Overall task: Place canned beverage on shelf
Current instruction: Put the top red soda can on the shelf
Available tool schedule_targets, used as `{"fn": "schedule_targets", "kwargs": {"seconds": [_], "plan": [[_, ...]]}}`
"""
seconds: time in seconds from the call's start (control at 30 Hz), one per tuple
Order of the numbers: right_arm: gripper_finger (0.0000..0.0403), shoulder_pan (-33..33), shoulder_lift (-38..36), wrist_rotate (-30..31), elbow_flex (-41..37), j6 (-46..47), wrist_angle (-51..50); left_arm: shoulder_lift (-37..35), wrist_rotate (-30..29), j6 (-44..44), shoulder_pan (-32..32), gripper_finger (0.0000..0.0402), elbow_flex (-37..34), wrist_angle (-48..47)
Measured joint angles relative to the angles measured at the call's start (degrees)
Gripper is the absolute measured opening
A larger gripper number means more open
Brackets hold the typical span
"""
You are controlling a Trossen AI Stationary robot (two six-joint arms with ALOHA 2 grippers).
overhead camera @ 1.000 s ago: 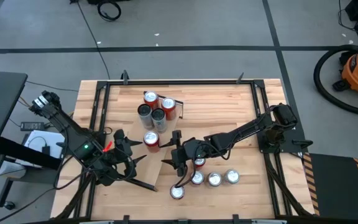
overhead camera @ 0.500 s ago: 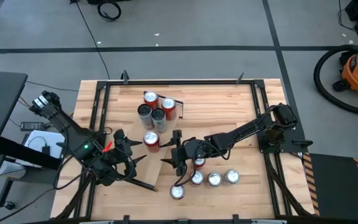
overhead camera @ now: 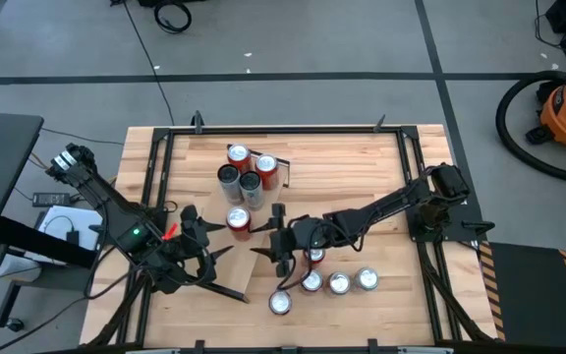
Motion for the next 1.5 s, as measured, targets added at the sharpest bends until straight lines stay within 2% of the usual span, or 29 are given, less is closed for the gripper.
{"fn": "schedule_targets", "kwargs": {"seconds": [0.33,0.6,0.73,0.9,1.13,1.23,1.5], "plan": [[0.021,-2.87,0.0,-7.73,0.0,4.35,-1.05,-0.02,0.02,0.76,0.0,0.027,0.0,0.92],[0.0211,-3.31,0.02,-8.66,0.0,4.36,-1.43,-0.02,4.42,0.76,-0.51,0.027,0.0,2.14],[0.0215,-3.29,0.02,-8.68,0.0,4.36,-0.93,-0.02,4.65,2.09,-0.52,0.027,0.0,4.89],[0.0223,-3.29,0.04,-8.72,0.0,4.56,-0.56,0.74,5.07,3.01,1.85,0.027,0.0,7.09],[0.0229,-3.38,0.07,-8.83,0.0,4.01,-1.04,1.27,9.9,3.06,5.05,0.027,0.0,8.31],[0.0229,-2.88,-0.11,-7.7,0.0,1.52,-2.68,1.27,10.35,4.33,5.31,0.027,0.0,10.31],[0.0228,0.12,-0.37,1.8,0.0,-4.01,-4.51,1.27,11.9,14.49,4.54,0.027,0.0,17.66]]}}
